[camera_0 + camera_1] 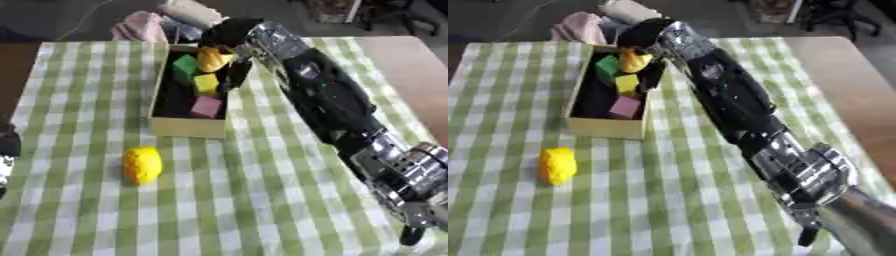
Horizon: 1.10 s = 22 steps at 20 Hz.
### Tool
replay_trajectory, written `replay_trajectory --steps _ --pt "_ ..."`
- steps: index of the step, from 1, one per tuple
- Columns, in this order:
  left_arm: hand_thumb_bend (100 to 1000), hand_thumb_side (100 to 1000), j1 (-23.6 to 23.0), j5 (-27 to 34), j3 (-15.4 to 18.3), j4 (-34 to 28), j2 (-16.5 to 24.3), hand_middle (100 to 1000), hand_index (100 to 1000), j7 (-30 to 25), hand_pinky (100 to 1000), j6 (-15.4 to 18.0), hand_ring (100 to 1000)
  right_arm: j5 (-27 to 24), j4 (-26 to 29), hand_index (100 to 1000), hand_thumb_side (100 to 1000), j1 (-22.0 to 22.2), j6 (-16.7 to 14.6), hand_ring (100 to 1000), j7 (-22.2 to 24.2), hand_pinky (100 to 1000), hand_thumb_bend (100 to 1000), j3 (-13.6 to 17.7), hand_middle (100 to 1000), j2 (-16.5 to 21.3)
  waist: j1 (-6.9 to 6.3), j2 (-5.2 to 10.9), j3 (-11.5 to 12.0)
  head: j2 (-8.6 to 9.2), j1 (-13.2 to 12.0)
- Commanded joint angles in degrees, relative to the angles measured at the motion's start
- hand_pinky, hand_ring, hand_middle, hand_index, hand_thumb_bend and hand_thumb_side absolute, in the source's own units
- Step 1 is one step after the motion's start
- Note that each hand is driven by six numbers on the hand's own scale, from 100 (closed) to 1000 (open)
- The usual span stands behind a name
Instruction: Pick up objects on the table and place them in the box.
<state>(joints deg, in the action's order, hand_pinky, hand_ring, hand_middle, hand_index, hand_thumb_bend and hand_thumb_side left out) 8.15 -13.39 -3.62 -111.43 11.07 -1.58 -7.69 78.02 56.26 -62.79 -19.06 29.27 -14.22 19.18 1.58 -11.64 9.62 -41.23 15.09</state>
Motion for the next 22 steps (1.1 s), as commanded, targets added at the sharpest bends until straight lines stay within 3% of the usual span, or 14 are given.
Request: replay_trajectory --steps 1,5,8,14,15,16,17,22 --pt "325 645 0.27 0.05 0.58 -0.9 0.8 730 848 0.21 794 0.07 738 -3.5 6.08 1000 394 -1.43 -0.68 1000 1.26 999 449 -0.91 988 3.12 -0.18 1.2 -0.31 0.15 -0.46" --pt "325 645 0.07 -0.06 0.87 -0.87 0.87 730 847 0.48 794 0.01 738 -9.33 14.65 1000 377 0.21 -1.66 990 2.67 991 392 -2.61 980 5.8 -0.29 1.38 -1.14 0.0 -1.17" --pt "325 644 -0.16 -0.28 1.22 -0.84 0.97 730 847 0.81 794 -0.09 738 -15.39 23.22 1000 292 3.59 -0.25 955 1.7 957 278 -2.13 959 8.34 -0.41 1.44 -1.79 -0.16 -1.85" --pt "325 642 -0.45 -0.77 1.97 -0.9 1.48 730 847 1.56 794 -0.37 739 -25.57 39.46 1000 135 15.76 6.17 894 -6.25 889 100 2.7 913 12.37 -0.58 1.43 -3.3 -0.31 -3.48" --pt "326 641 -0.46 -0.88 2.08 -0.95 1.71 731 847 1.64 794 -0.42 739 -26.92 41.39 1000 102 18.07 7.17 878 -7.5 871 100 3.69 899 12.57 -0.63 1.39 -3.63 -0.32 -3.72" --pt "326 641 -0.46 -0.96 2.16 -1.0 1.95 731 847 1.71 794 -0.47 739 -28.28 42.93 1000 100 19.96 8.14 867 -8.6 858 191 4.54 895 12.73 -0.66 1.37 -3.85 -0.35 -3.86" --pt "326 637 -0.39 -1.12 2.25 -1.11 2.44 731 846 1.76 794 -0.52 740 -29.72 44.29 996 100 22.14 9.28 854 -9.88 843 100 5.63 878 12.75 -0.73 1.33 -4.2 -0.4 -4.08" --pt "327 626 0.35 -1.72 2.19 -1.99 6.37 734 847 1.4 793 -1.04 744 -36.02 49.08 964 100 31.34 13.74 796 -17.1 778 100 11.17 823 11.7 -1.13 1.22 -5.42 -0.48 -4.86"
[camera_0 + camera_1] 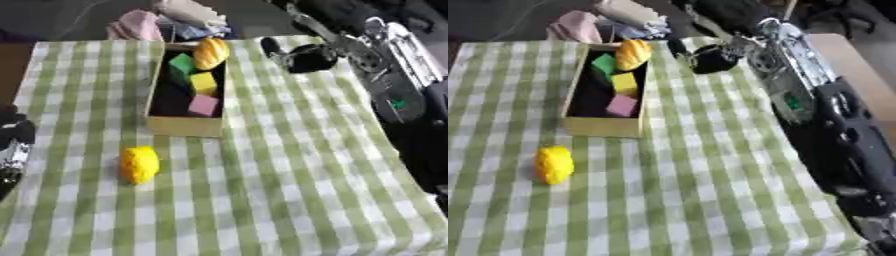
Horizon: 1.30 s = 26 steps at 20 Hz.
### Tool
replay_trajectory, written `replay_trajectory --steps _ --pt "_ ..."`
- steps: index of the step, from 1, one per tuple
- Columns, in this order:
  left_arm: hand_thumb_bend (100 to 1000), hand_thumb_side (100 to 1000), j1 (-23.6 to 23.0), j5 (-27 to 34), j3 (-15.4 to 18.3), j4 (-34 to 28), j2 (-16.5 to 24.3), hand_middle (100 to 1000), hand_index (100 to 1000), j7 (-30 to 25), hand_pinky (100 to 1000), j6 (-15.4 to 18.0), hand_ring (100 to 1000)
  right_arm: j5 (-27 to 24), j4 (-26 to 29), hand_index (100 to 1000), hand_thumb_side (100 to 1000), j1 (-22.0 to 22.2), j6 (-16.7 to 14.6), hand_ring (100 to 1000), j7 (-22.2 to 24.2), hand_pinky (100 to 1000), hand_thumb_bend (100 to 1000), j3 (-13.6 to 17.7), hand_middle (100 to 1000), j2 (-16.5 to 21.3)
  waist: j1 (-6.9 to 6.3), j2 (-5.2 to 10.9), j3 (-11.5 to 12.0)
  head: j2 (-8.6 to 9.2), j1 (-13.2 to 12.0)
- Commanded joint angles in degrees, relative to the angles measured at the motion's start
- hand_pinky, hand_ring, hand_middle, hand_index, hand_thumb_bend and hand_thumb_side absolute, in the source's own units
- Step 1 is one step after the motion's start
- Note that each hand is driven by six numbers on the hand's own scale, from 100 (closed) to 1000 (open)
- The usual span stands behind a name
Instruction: Pick up objects on the table and place them in the box.
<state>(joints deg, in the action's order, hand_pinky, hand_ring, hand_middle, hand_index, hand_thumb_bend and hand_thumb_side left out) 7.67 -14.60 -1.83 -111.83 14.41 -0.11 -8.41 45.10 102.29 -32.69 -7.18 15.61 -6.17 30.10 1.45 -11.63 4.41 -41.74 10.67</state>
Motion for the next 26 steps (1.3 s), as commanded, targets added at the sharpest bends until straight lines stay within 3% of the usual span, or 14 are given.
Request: replay_trajectory --steps 1,4,7,8,16,21,26 --pt "328 621 1.05 -0.78 0.27 -1.79 4.21 735 848 -0.29 793 -0.49 745 -4.47 3.69 955 100 2.9 2.55 783 -5.18 763 100 4.31 809 0.09 -1.11 1.22 -0.5 0.01 -0.56" --pt "331 615 1.8 -1.53 -0.64 -2.48 7.89 736 849 -1.61 793 -0.89 746 -8.63 5.17 944 100 6.75 3.77 765 -9.79 740 100 7.19 789 -1.82 -1.35 1.26 -1.31 -0.08 -0.79" --pt "340 606 2.85 -2.61 -2.35 -2.68 12.55 739 851 -4.06 791 -1.44 749 -11.27 5.93 939 186 9.13 4.43 751 -12.67 724 100 9.19 778 -3.04 -1.53 1.33 -2.08 -0.01 -1.17" --pt "342 603 3.24 -3.11 -3.04 -2.69 14.09 741 852 -5.29 792 -1.74 751 -11.92 6.1 938 174 9.69 4.59 751 -13.28 724 100 9.63 777 -3.27 -1.56 1.36 -2.29 0.01 -1.27" --pt "412 541 9.18 -6.84 -11.39 -1.98 26.18 761 862 -20.05 799 -3.62 766 -15.24 7.19 934 297 11.28 4.88 738 -15.95 707 100 11.77 764 -4.92 -2.04 1.48 -3.78 0.0 -2.35" --pt "446 488 14.49 -11.11 -16.95 0.7 30.01 759 861 -29.38 788 -2.03 755 -16.31 7.44 930 348 11.2 4.65 733 -16.31 703 100 11.88 758 -5.58 -2.37 1.51 -4.84 -0.1 -2.99" --pt "475 454 19.28 -18.6 -21.4 5.54 29.7 758 858 -34.83 781 0.76 736 -16.74 7.34 930 405 11.53 4.45 731 -16.35 702 100 11.81 755 -6.33 -2.69 1.64 -5.77 -0.4 -3.36"
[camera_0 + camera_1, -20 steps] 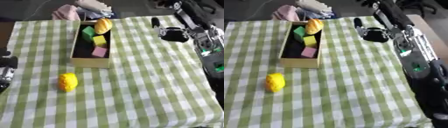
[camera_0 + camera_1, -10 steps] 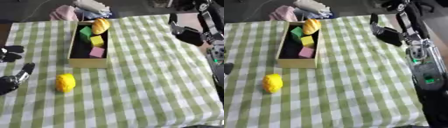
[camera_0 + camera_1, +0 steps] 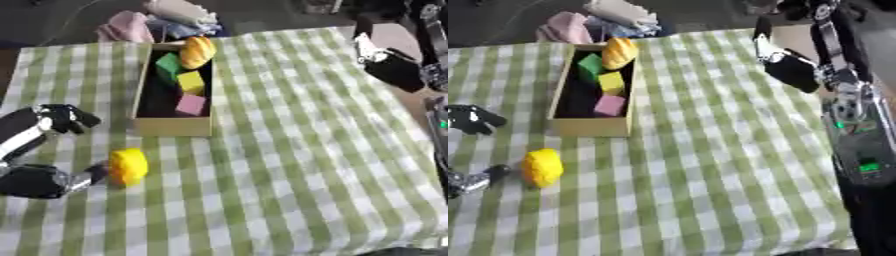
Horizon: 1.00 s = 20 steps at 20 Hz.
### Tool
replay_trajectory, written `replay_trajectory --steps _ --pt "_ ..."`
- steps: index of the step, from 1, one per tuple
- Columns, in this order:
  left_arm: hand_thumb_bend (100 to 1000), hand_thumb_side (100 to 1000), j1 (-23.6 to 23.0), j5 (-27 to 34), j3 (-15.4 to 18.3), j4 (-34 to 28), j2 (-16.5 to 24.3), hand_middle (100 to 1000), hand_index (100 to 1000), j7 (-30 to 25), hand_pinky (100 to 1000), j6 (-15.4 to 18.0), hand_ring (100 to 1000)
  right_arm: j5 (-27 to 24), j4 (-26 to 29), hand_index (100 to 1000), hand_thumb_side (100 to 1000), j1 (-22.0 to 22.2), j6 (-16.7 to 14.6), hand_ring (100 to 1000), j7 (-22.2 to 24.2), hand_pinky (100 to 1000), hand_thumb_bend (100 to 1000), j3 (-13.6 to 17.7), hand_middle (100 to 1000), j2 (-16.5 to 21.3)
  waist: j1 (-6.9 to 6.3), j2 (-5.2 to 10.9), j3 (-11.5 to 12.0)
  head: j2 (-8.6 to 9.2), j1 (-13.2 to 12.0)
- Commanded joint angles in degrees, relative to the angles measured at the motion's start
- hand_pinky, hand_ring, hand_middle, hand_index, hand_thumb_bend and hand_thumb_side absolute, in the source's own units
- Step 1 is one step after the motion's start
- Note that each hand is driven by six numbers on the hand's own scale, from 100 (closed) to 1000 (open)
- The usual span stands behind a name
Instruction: Pick up objects on the table and place them in the box.
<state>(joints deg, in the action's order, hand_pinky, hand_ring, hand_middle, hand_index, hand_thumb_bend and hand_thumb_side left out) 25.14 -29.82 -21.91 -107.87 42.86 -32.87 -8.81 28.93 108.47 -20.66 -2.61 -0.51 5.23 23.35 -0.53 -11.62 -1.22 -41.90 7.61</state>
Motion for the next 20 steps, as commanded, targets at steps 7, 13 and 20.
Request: replay_trajectory --steps 7,13,20 --pt "457 396 4.95 -11.85 -3.69 7.54 -2.98 749 847 -2.48 774 5.03 729 -0.82 0.87 928 381 -0.15 -0.18 729 -0.01 701 100 0.37 747 -0.09 -0.8 1.73 -0.71 -0.38 -0.35" --pt "442 357 5.05 -15.66 -4.46 10.94 -5.45 740 837 1.18 764 6.6 713 -0.9 0.61 928 394 0.04 -0.24 728 0.35 701 100 0.22 743 -0.5 -0.89 1.72 -0.98 -0.29 -0.3" --pt "292 123 4.59 -16.8 -4.51 12.22 -5.99 577 689 2.14 641 8.78 566 -1.2 0.28 922 383 0.41 -0.15 725 0.6 698 100 0.14 738 -0.98 -0.95 1.68 -1.03 -0.38 -0.18"
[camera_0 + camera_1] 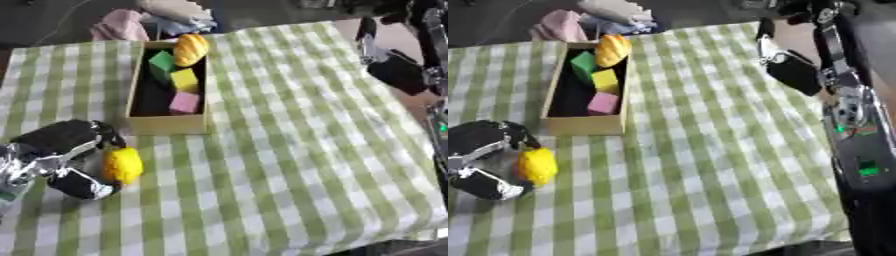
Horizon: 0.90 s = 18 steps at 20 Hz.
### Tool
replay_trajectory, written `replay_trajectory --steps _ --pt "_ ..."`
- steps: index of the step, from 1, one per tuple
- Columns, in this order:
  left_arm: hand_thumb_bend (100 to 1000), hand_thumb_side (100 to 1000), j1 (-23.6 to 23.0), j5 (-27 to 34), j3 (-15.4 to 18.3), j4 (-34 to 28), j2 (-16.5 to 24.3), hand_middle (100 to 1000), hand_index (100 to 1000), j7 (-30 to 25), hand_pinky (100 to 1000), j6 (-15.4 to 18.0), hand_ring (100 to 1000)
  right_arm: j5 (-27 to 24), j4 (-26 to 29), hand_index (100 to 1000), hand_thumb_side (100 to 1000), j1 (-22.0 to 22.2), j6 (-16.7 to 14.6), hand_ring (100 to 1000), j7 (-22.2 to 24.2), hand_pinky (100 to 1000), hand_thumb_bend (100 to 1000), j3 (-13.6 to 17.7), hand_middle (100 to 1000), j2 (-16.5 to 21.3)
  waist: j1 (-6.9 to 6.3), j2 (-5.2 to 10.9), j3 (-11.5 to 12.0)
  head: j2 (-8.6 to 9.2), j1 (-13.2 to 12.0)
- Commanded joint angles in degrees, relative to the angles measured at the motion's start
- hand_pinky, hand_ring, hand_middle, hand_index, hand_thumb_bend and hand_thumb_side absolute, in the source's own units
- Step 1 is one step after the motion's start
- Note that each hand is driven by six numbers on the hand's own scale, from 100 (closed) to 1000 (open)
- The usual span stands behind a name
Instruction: Pick up objects on the table and place them in the box.
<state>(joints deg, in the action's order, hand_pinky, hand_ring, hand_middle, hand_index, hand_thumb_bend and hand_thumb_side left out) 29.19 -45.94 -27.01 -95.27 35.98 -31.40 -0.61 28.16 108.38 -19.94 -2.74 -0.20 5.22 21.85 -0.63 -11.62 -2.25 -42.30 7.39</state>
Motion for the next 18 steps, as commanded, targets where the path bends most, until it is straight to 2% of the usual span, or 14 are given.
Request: replay_trajectory --steps 1,2,4,9,11,14,18 --pt "271 108 0.61 -0.69 0.95 -0.73 0.97 564 676 1.47 632 0.55 555 -0.5 0.33 921 383 -0.25 -0.03 724 0.37 698 100 0.13 738 0.42 -0.83 1.69 0.01 0.03 0.05" --pt "202 100 0.72 -0.59 1.51 -1.24 1.02 518 631 2.6 595 0.34 515 -0.54 0.28 919 381 -0.18 -0.01 725 0.42 698 100 0.15 738 0.34 -0.8 1.7 0.02 0.06 0.11" --pt "152 100 0.99 -0.04 2.91 -2.77 1.15 473 582 5.19 561 -0.58 476 -0.63 0.16 918 382 -0.05 0.05 724 0.38 697 100 0.22 738 0.2 -0.74 1.72 0.03 0.11 0.23" --pt "148 100 3.82 3.39 7.02 -9.09 2.55 469 580 8.65 568 -3.76 474 -1.25 -0.06 916 379 0.17 0.06 722 0.28 695 100 0.12 736 -0.03 -0.68 1.83 -0.14 -0.1 0.27" --pt "165 100 6.09 3.62 8.18 -9.56 2.91 483 598 8.77 585 -5.13 487 -1.45 -0.12 917 379 0.11 -0.06 722 0.44 695 100 -0.12 736 -0.15 -0.68 1.93 -0.43 -0.2 -0.03" --pt "185 100 9.35 2.75 8.54 -5.67 1.86 509 624 8.98 614 -6.61 513 -1.89 -0.29 916 377 -0.1 -0.24 722 0.82 695 100 -0.63 736 -0.45 -0.58 2.02 -1.21 -0.16 -0.63" --pt "211 100 12.96 -0.5 8.04 4.5 -2.18 563 672 10.03 658 -6.69 567 -2.44 -0.36 917 377 -0.73 -0.6 722 1.45 694 100 -1.39 735 -1.01 -0.4 1.97 -2.51 -0.23 -1.65"
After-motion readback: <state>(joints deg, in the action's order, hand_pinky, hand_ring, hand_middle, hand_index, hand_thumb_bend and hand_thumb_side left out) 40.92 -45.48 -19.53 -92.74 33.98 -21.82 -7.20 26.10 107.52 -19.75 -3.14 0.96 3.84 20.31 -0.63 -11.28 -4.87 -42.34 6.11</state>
